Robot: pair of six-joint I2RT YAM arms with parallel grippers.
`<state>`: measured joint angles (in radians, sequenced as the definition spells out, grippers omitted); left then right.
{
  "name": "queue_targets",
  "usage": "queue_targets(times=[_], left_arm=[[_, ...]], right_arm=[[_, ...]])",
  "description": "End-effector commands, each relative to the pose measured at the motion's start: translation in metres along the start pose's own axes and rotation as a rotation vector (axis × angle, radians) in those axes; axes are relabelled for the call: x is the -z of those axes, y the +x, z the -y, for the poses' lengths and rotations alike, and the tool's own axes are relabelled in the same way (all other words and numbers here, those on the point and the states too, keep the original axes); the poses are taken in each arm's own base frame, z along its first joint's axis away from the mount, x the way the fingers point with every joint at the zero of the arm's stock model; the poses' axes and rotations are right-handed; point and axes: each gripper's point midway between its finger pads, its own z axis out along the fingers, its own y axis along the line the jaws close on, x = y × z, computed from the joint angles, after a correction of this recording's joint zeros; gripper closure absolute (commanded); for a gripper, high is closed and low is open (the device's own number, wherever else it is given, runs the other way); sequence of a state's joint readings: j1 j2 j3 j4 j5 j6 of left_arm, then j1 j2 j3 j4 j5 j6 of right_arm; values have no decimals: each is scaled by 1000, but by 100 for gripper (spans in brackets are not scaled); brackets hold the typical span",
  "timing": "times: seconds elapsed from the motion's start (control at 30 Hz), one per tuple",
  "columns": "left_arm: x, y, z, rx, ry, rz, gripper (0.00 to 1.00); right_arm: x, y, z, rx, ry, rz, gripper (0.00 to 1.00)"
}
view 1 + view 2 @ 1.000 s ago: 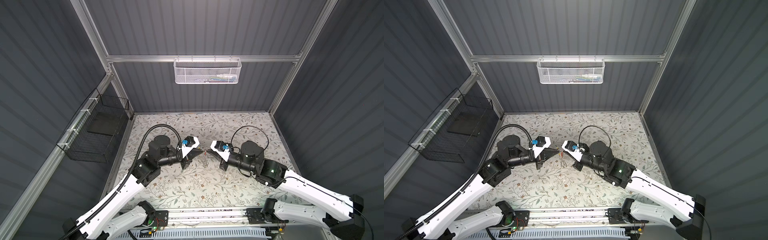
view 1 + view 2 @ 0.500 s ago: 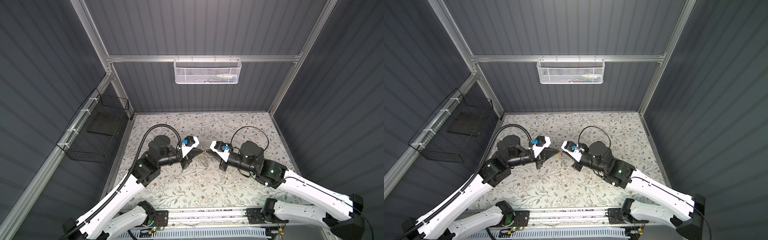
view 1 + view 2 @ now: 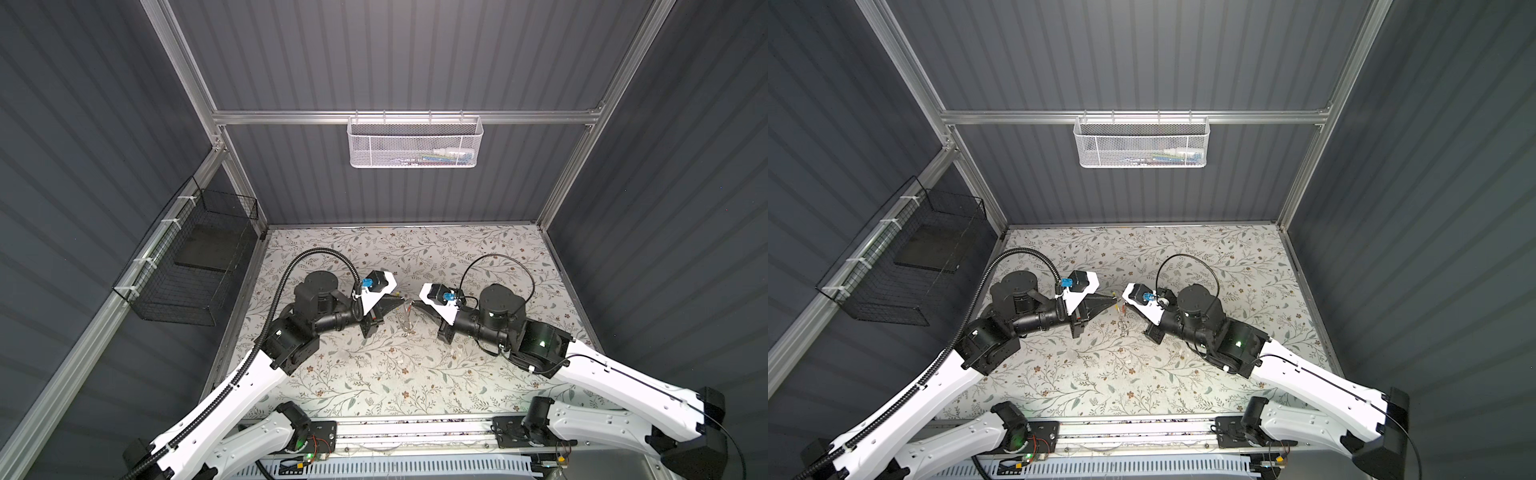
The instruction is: Put the keys on the keyring
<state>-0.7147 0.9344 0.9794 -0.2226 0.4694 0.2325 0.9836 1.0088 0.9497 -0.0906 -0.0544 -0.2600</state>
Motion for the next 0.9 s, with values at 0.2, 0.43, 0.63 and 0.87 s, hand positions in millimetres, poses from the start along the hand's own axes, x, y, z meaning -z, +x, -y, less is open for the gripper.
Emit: queue_targets(times=[0.2,0.43,0.63,0.87], left_arm=[[-2,-2,7,2,45,5,100],[-1,-3,6,1,37,7,100],[0,-3,1,-1,2,9,100],[-1,-2,1,1,6,6,100]], right_arm=[[3,-8,4,-21,28,36,99],[3,-5,3,-23,22,30,99],[3,-3,1,-27,14,27,99],[5,-5,2,-27,20,35,99]])
